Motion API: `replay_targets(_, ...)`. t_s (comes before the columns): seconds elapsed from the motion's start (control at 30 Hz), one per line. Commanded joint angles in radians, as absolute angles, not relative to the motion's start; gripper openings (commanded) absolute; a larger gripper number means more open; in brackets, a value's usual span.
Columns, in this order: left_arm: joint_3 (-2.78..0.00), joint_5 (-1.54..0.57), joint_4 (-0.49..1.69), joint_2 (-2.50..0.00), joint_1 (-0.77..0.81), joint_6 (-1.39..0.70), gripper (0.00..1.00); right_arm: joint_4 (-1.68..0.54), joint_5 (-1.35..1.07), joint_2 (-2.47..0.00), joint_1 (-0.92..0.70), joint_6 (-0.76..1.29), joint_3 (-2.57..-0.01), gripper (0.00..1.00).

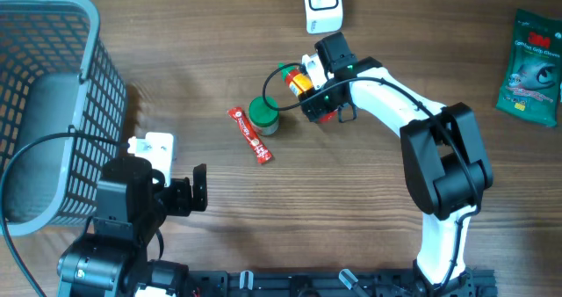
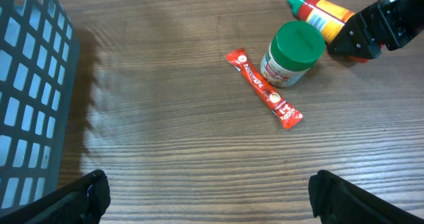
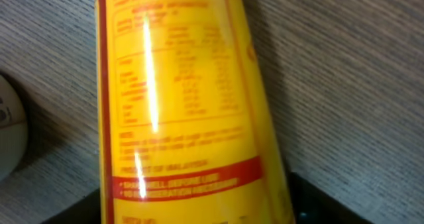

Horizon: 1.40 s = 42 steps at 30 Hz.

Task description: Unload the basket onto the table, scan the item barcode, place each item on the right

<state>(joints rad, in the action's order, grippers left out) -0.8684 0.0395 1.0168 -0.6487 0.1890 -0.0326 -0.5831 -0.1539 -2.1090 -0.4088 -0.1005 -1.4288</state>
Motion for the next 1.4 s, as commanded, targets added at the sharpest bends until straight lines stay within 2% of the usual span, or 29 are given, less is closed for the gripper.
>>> replay_targets(0.0, -0.863, 0.035, 1.014, -0.643, 0.194, -0.042, 1.0, -0.611, -0.193, -2.154, -0.414, -0.075, -1.378, 0.61)
replay_targets(0.07, -0.863, 0.035, 1.014, -0.643, 0.194, -0.042, 1.0, -0.615, -0.194, -2.154, -0.414, -0.05, -1.379, 0.54)
replay_targets(0.17, -0.863, 0.035, 1.014, -0.643, 0.194, -0.042, 1.0, -0.623, -0.261, -2.153, -0.413, -0.019, -1.38, 0.49)
replay_targets(0.4, -0.863, 0.035, 1.014, -0.643, 0.194, -0.042, 1.0, -0.736, -0.521, -2.108, -0.354, -0.027, -1.453, 0.41)
replay_targets(0.6, -0.863, 0.035, 1.014, -0.643, 0.194, -0.042, 1.0, -0.878, -0.69, -2.019, -0.284, -0.15, -1.499, 0.41)
replay_targets(0.73, -0.863, 0.035, 1.014, -0.643, 0.194, -0.042, 1.0, -0.989, -0.709, -1.936, -0.254, -0.182, -1.499, 0.41)
replay_targets(1.07, -0.863, 0.035, 1.014, -0.643, 0.194, -0.042, 1.0, -1.345, -0.883, -1.753, -0.253, -0.395, -1.499, 0.39)
replay_targets(1.37, -0.863, 0.035, 1.014, -0.643, 0.194, -0.042, 1.0, -1.512, -0.884, -1.562, -0.253, -0.46, -1.496, 0.4)
